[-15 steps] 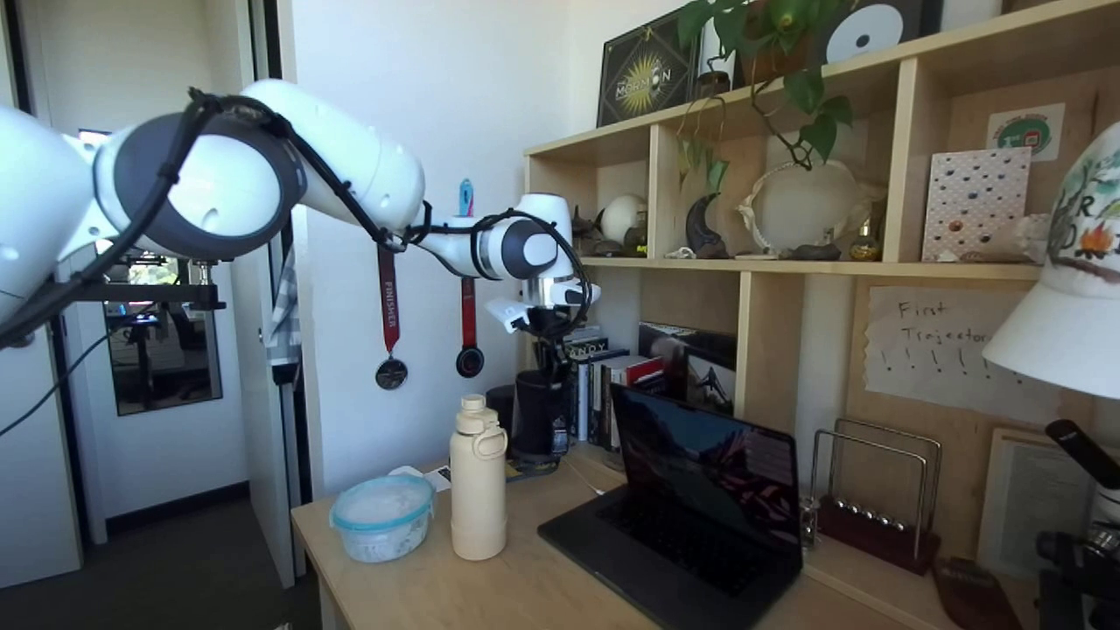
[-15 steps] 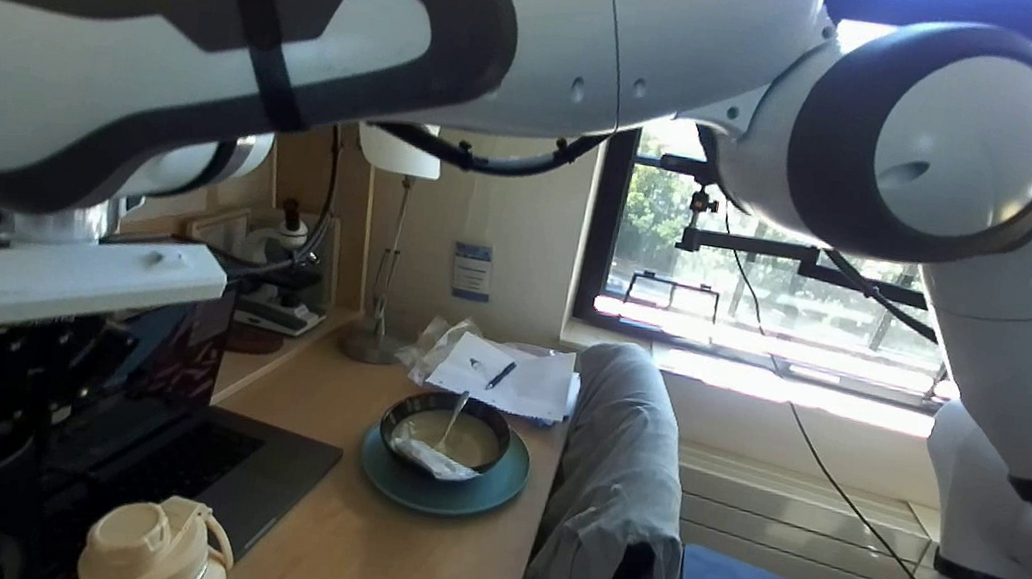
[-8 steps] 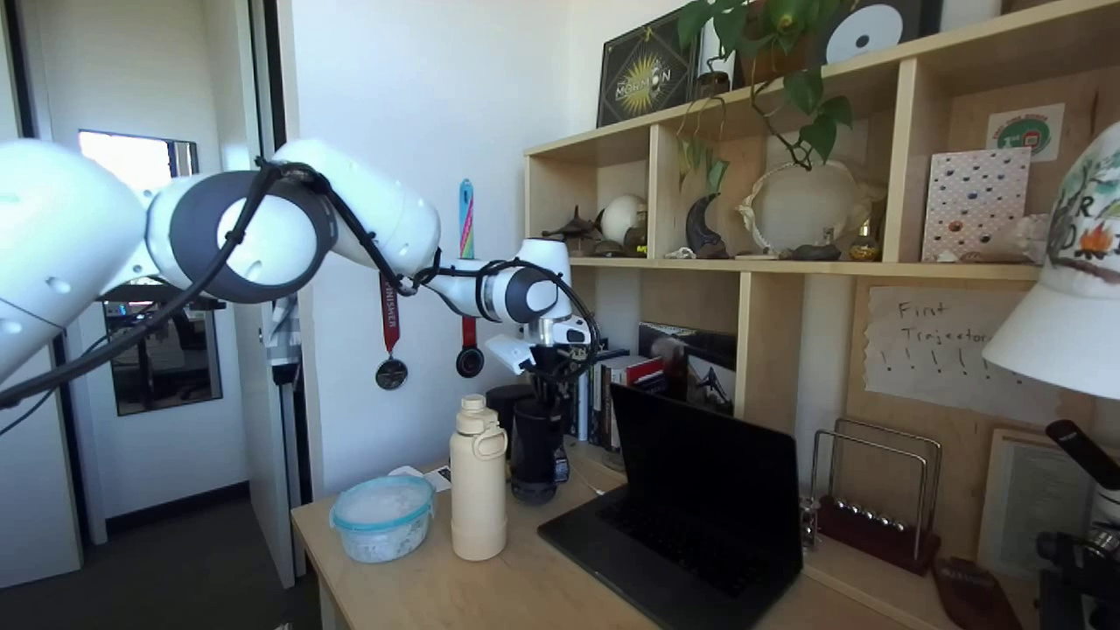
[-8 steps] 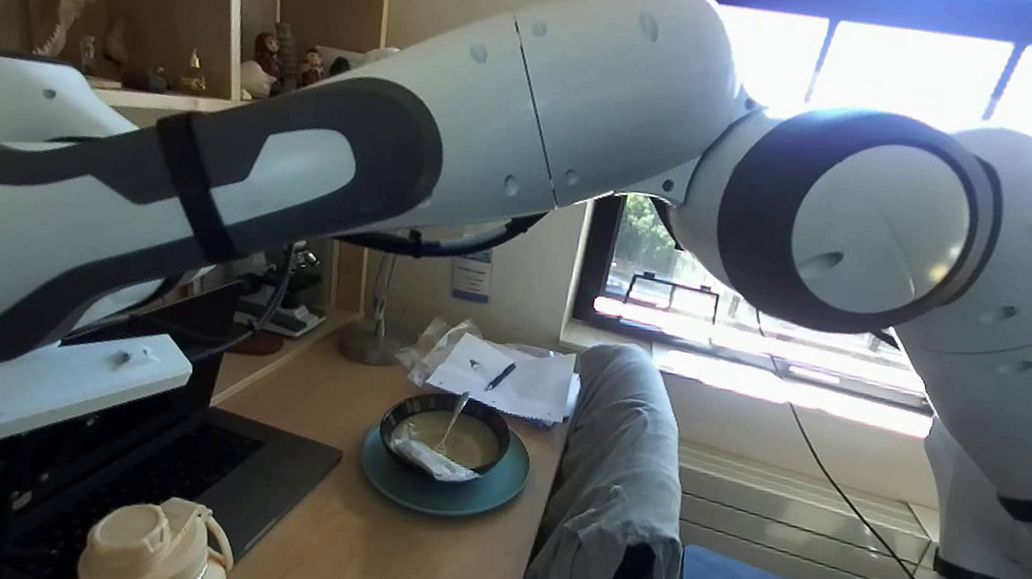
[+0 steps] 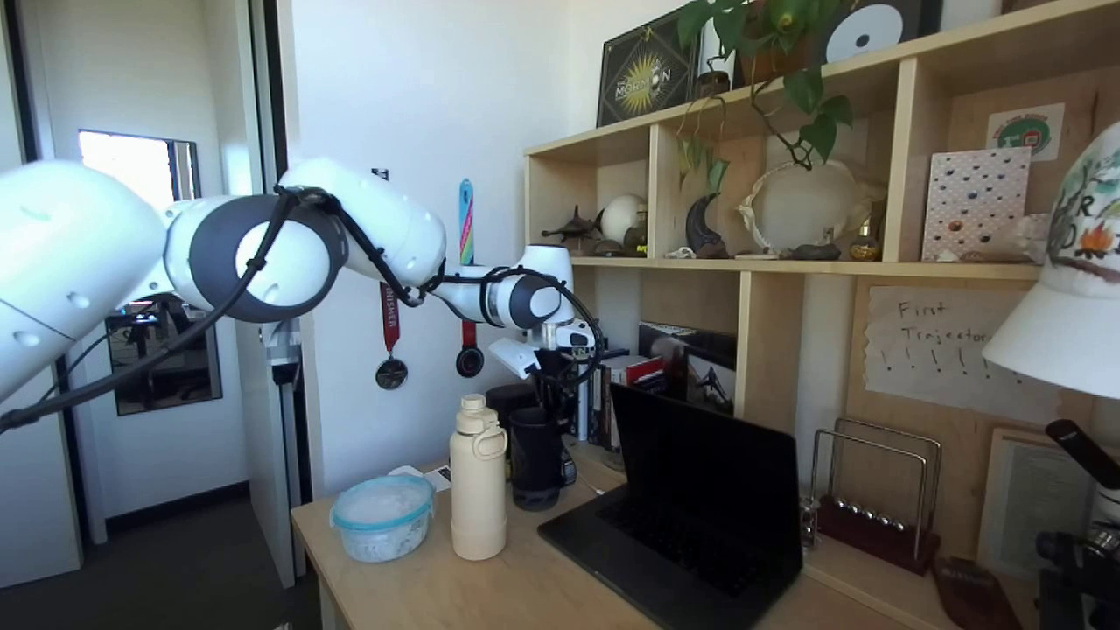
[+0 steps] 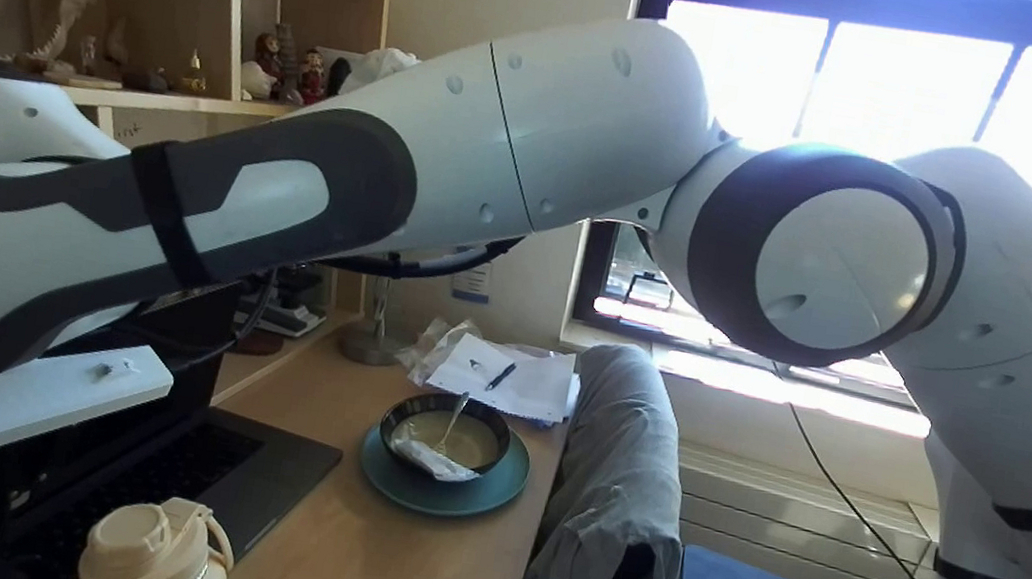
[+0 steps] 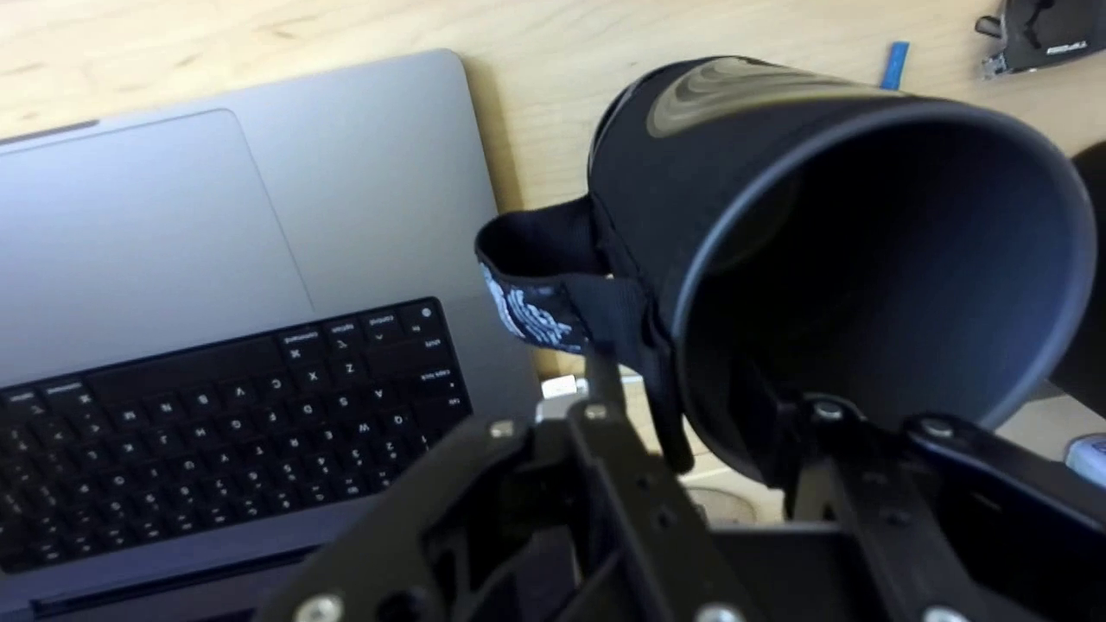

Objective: Move the cup from the right to the left of laptop

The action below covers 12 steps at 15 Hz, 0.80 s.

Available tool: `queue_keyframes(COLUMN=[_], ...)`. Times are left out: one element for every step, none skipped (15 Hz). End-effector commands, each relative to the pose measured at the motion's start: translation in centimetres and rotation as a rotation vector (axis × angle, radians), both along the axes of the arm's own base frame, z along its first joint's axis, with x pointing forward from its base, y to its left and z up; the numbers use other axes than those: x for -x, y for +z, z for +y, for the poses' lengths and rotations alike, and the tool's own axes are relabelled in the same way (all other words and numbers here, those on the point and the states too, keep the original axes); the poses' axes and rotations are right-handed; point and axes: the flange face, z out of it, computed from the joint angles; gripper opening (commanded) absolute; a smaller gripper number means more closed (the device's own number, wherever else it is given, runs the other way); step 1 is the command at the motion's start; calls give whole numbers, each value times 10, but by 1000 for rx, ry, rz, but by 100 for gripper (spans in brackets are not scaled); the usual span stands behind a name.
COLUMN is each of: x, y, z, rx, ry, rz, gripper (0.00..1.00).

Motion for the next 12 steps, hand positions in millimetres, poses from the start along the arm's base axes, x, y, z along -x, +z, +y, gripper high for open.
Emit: queue_keyframes(x=[-6, -6, -7, -5, -3, -2, -1, 0, 1, 4, 6, 8], y=[26, 37, 48, 63, 77, 91, 104, 119, 133, 148, 161, 174], z=[4, 3, 2, -1, -5, -10, -18, -27, -36, -49, -61, -73], rx=[-28, -32, -35, -31, -28, -24, -17, -13, -9, -12, -9, -6], ry=[17, 12, -1, -29, -43, -54, -68, -92, -111, -138, -169, -200], rz=[-20, -28, -31, -22, -18, -20, -26, -33, -39, -43, -52, -55], gripper=[70, 79, 86, 94, 99, 100, 100, 100, 100, 100, 100, 100])
